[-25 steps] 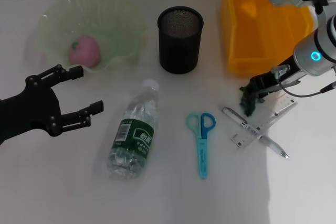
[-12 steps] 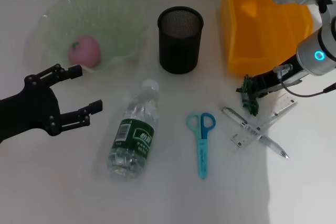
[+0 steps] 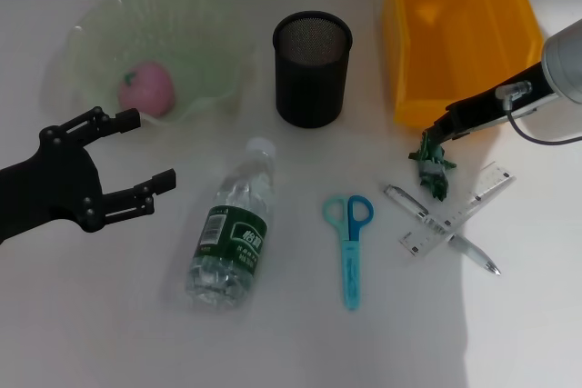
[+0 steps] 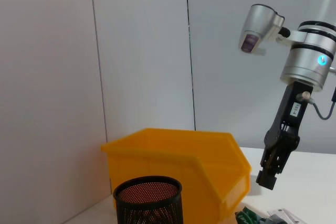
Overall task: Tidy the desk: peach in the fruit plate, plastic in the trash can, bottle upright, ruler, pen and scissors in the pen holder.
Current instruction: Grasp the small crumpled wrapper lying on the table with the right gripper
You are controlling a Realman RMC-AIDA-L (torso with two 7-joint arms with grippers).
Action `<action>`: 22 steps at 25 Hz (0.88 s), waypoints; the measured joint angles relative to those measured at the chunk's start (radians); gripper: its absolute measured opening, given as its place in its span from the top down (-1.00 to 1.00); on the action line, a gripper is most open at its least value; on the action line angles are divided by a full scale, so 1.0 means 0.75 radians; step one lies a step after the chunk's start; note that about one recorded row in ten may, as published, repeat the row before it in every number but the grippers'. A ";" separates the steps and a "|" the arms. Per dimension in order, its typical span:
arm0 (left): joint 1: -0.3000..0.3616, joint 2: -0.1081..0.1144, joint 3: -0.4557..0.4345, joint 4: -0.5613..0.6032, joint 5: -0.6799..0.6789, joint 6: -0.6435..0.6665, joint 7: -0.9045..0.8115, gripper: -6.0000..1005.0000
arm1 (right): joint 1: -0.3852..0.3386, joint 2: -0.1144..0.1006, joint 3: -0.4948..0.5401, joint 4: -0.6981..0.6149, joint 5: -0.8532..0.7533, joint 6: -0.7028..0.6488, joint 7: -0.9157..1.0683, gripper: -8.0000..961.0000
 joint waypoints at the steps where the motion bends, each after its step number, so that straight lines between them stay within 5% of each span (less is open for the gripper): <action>1: 0.000 0.000 0.000 0.000 0.000 0.000 0.000 -0.66 | -0.003 0.001 -0.010 0.035 -0.017 0.046 -0.002 0.59; 6: -0.001 -0.002 0.000 0.000 0.000 0.000 0.000 -0.65 | -0.007 0.005 -0.043 0.126 -0.036 0.146 -0.002 0.58; 15: -0.002 -0.002 0.001 0.000 0.000 -0.001 0.001 -0.65 | 0.031 0.005 -0.083 0.243 -0.033 0.224 -0.003 -0.26; 22: 0.004 -0.002 0.001 -0.003 0.000 -0.001 0.006 -0.64 | 0.061 0.004 -0.085 0.333 -0.028 0.280 -0.011 -0.42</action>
